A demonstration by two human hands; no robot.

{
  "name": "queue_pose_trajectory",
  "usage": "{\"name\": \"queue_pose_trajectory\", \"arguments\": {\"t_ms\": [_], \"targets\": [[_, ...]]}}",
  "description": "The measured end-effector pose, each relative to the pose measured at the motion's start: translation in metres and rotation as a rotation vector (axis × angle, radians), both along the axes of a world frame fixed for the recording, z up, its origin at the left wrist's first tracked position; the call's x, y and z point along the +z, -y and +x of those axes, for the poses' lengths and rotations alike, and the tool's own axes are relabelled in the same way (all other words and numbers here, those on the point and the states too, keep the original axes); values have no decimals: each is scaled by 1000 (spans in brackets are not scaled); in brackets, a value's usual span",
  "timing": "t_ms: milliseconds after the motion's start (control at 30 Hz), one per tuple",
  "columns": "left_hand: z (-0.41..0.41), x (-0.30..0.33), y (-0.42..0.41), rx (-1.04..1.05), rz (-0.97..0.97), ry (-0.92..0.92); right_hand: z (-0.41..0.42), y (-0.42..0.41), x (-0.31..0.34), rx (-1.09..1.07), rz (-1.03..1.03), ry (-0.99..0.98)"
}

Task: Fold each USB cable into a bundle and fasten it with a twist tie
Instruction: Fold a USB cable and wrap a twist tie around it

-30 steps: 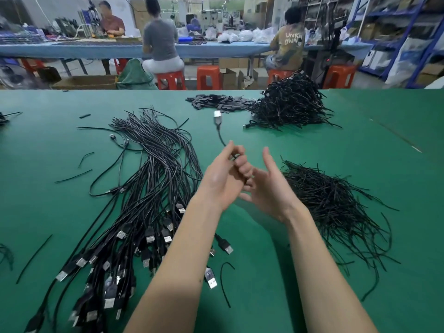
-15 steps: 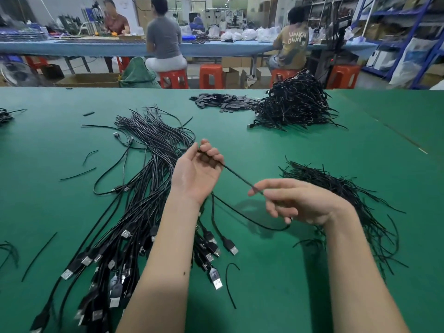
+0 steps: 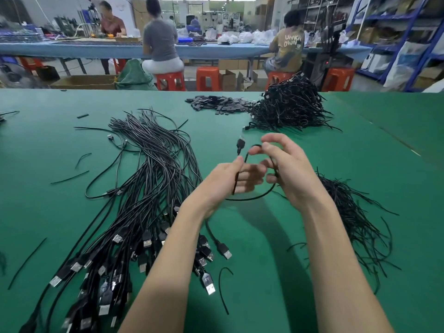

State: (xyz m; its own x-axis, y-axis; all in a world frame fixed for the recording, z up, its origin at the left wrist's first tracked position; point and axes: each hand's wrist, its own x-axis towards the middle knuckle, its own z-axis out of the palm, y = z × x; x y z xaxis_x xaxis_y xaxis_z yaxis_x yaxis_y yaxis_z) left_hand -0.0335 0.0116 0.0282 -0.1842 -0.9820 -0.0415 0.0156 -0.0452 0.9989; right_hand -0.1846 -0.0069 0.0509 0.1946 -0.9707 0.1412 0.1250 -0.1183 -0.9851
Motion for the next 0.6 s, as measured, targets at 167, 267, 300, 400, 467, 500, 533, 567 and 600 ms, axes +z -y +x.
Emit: {"name": "queue_pose_trajectory", "arguments": {"t_ms": [167,267,300,400,467,500,533,567,600], "targets": [[9,8,2,92,-46,-517,-1,-17,-8,693,261,141],[25,17,1,6,-66,-831,-8,-16,-32,807,421,-31],[29,18,-1,-22,-77,-862,-8,-15,-37,806,463,-174],[37,16,-6,-80,-71,-755,-7,-11,-39,616,522,-546],[40,13,-10,-134,-66,-585,-7,-4,-38,369,491,-453],[40,12,-11,-167,-61,-474,-7,-1,-36,245,446,-326],[39,13,-12,-203,-52,-350,-7,1,-31,134,397,-172],[37,14,-12,-239,-39,-232,-8,1,-25,58,354,-18],[35,14,-11,-260,-22,-137,-8,2,-17,24,309,93]]}}
